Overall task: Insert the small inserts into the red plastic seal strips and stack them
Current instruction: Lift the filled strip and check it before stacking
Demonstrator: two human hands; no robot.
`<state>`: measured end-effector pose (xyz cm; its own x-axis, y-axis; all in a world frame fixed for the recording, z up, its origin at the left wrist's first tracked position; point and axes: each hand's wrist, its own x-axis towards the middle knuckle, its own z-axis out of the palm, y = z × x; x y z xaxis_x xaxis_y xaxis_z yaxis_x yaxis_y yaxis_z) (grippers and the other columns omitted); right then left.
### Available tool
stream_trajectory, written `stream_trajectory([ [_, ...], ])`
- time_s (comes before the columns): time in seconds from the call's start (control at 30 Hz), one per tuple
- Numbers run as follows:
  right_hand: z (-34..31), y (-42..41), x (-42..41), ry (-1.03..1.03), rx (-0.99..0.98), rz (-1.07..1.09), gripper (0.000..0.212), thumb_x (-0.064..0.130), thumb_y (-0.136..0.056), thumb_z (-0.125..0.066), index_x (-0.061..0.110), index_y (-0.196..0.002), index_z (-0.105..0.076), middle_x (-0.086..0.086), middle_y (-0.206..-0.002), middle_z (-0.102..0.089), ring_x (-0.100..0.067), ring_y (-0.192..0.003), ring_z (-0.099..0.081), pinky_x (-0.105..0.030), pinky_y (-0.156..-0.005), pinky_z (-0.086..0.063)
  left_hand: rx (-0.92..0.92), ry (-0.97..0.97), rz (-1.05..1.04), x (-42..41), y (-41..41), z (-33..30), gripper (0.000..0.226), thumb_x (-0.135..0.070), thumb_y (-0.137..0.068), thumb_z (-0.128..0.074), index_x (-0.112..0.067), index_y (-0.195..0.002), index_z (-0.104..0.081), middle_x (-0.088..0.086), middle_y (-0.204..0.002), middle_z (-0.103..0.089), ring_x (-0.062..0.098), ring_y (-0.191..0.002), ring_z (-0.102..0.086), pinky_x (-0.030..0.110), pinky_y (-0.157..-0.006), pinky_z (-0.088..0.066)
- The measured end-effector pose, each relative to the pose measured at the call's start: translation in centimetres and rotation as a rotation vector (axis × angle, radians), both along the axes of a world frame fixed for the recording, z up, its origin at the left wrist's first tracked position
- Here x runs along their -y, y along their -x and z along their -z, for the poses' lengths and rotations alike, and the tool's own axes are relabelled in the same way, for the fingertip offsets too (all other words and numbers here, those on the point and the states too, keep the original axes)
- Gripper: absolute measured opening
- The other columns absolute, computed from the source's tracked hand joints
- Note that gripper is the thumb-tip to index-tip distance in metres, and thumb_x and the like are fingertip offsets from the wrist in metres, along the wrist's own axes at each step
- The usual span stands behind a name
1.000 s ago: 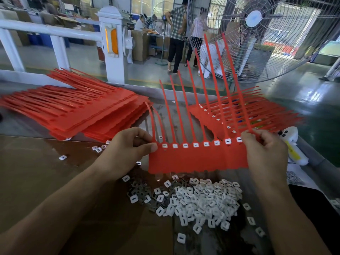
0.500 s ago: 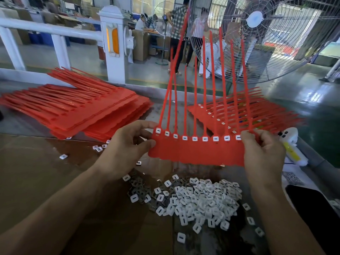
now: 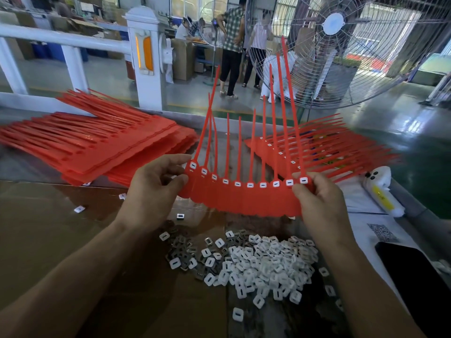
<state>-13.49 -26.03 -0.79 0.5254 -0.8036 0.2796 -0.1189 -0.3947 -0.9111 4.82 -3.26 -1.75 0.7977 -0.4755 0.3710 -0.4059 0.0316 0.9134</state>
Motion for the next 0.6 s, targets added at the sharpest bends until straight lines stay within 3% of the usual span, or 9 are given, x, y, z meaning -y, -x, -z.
stream_trajectory([
  [0.17,0.5,0.0,0.3,-0.016,0.006,0.026,0.021,0.021,-0.098,-0.061,0.039,-0.103,-0.071,0.01,-0.093,-0.074,-0.014,-0.08,-0.069,-0.034,-0.066,-0.054,0.024,0.001,-0.039,0.0,-0.3,0.1,0.041,-0.005,-0.095,-0.067,-0.037,-0.121,-0.069,-0.021,-0.097,-0.069,-0.001,-0.076,-0.06,0.013,-0.065,-0.048],
  [0.3,0.8,-0.1,1.1,-0.07,0.085,0.115,0.016,0.019,-0.098,-0.063,0.031,-0.104,-0.072,0.009,-0.099,-0.074,0.0,-0.077,-0.07,-0.017,-0.053,-0.053,0.047,-0.092,0.012,0.1,-0.2,0.1,0.051,-0.01,-0.095,-0.067,-0.046,-0.13,-0.061,-0.028,-0.109,-0.067,-0.003,-0.083,-0.063,0.013,-0.069,-0.048],
  [0.4,1.2,-0.4,1.8,-0.043,0.112,0.228,0.012,0.023,-0.096,-0.063,0.031,-0.1,-0.071,0.008,-0.102,-0.074,-0.006,-0.086,-0.07,-0.027,-0.067,-0.057,0.055,-0.14,0.022,0.2,-0.3,0.4,0.048,-0.012,-0.095,-0.068,-0.04,-0.133,-0.06,-0.028,-0.112,-0.066,0.004,-0.09,-0.063,0.022,-0.073,-0.049],
  [0.43,1.2,-0.5,2.0,-0.073,0.142,0.264,0.011,0.022,-0.097,-0.064,0.029,-0.102,-0.071,0.006,-0.103,-0.073,-0.012,-0.09,-0.07,-0.028,-0.066,-0.058,0.059,-0.148,0.031,0.2,-0.3,0.5,0.045,-0.013,-0.095,-0.067,-0.038,-0.131,-0.061,-0.025,-0.113,-0.067,0.007,-0.091,-0.064,0.025,-0.073,-0.05],
  [0.5,1.1,-0.6,2.4,-0.278,0.274,0.299,0.014,0.014,-0.1,-0.064,0.022,-0.11,-0.069,-0.002,-0.111,-0.071,-0.022,-0.091,-0.072,-0.027,-0.056,-0.06,0.056,-0.162,0.041,0.2,-0.4,0.7,0.038,-0.016,-0.096,-0.067,-0.037,-0.127,-0.063,-0.021,-0.113,-0.068,0.012,-0.091,-0.066,0.03,-0.074,-0.052],
  [0.6,0.6,-0.7,2.7,-0.548,0.443,0.231,0.021,-0.001,-0.102,-0.056,0.006,-0.12,-0.063,-0.009,-0.116,-0.067,-0.02,-0.095,-0.07,-0.032,-0.067,-0.065,0.026,-0.162,0.032,0.2,-0.5,0.9,0.029,-0.019,-0.096,-0.068,-0.036,-0.12,-0.067,-0.024,-0.11,-0.068,0.014,-0.088,-0.067,0.035,-0.076,-0.057],
])
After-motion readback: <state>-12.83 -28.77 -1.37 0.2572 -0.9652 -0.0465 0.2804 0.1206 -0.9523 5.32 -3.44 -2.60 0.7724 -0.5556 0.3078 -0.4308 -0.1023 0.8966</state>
